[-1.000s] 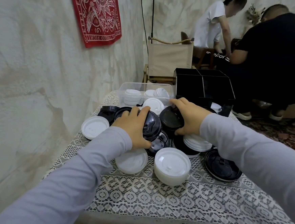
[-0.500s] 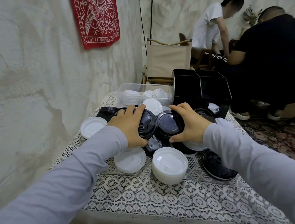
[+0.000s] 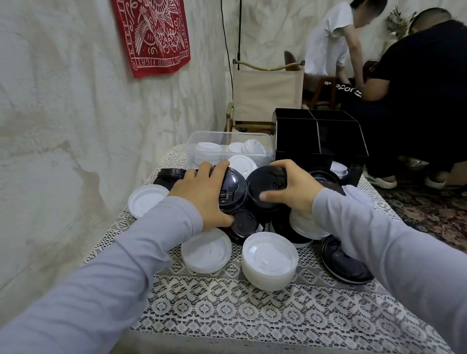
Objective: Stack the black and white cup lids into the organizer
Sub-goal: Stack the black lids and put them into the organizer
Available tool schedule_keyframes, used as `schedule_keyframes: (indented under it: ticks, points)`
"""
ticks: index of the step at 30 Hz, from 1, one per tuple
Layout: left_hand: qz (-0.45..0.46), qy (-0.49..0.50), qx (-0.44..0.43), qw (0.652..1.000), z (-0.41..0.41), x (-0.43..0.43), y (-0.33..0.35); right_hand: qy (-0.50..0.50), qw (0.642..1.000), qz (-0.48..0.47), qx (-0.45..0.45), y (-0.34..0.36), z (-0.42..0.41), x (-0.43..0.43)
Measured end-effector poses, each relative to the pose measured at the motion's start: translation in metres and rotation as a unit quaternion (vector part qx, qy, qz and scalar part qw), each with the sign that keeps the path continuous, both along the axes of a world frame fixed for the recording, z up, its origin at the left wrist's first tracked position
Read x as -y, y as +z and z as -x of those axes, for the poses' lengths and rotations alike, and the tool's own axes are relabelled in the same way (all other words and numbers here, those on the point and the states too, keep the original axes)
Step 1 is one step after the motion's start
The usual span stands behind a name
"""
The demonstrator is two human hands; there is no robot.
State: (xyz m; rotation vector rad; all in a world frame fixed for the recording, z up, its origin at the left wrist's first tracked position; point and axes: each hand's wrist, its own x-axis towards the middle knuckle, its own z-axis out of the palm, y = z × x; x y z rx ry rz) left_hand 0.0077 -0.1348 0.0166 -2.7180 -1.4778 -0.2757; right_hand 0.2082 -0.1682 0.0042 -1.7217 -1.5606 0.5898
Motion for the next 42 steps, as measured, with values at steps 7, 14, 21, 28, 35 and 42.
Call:
schedule_keyframes:
  ticks: [7,14,21,28,35,42]
  points:
    - [-0.002,0.004,0.008,1.000,-0.002,0.001,0.003,-0.055,0.957,-0.008,-0.285,0.001,0.011,-0.011]
    - [-0.005,-0.009,0.054,0.999,-0.005,0.003,0.012,-0.059,0.865,0.068,-0.494,0.000,0.028,-0.005]
    - [-0.008,-0.017,0.079,0.997,-0.015,0.005,0.014,-0.001,0.803,0.091,-0.589,-0.001,0.051,0.001]
    - [0.002,-0.010,0.089,0.996,-0.015,0.004,0.014,0.040,0.760,0.096,-0.642,-0.001,0.054,0.008]
    - [0.033,-0.038,0.096,0.994,-0.014,0.003,0.013,0.063,0.761,0.122,-0.633,-0.005,0.058,0.009]
    - [0.036,-0.050,0.087,0.994,-0.014,0.004,0.011,0.051,0.752,0.121,-0.646,-0.008,0.063,0.010]
